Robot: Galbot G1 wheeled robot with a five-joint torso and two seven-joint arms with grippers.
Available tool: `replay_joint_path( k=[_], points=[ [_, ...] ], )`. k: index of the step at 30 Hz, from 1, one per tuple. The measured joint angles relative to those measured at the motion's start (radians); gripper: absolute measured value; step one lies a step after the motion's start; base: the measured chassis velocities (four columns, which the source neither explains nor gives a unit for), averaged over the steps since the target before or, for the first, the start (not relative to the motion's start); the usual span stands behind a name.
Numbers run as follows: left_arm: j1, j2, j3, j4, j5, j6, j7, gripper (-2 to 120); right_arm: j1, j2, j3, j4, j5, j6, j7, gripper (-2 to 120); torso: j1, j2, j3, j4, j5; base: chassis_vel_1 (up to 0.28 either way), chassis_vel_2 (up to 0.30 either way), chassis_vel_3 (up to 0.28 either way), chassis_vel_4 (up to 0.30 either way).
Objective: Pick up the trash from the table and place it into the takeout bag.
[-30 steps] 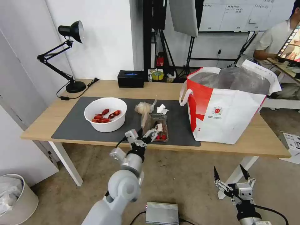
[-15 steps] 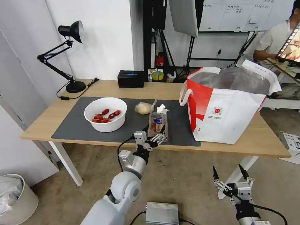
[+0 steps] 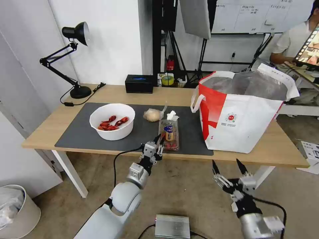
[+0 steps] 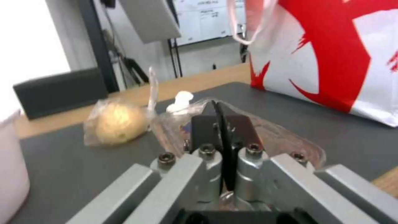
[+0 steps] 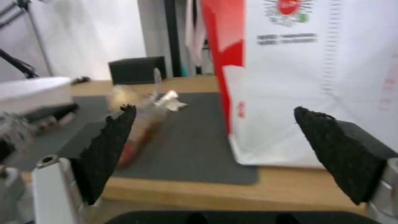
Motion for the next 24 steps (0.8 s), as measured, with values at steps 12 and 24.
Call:
replay_joint_path(
  k=[12, 24],
  points=[
    [-0.032, 0.026, 0.020, 0.038, 0.030, -0.009, 0.027, 0, 0.123, -0.058, -0.101, 0.006, 0.196, -0.137, 0.078, 100, 0.000, 0.000, 0.000, 0.0000, 0.0001, 0.000, 0.000, 0.000, 0.000],
    [-0.050, 0.035, 0.057, 0.089, 0.036, -0.013, 0.029, 0, 0.258, -0.118, -0.141, -0.041, 0.344, -0.215, 0.114, 100, 0.000, 0.000, 0.000, -0.0002, 0.0001, 0.000, 0.000, 0.000, 0.000]
  ],
)
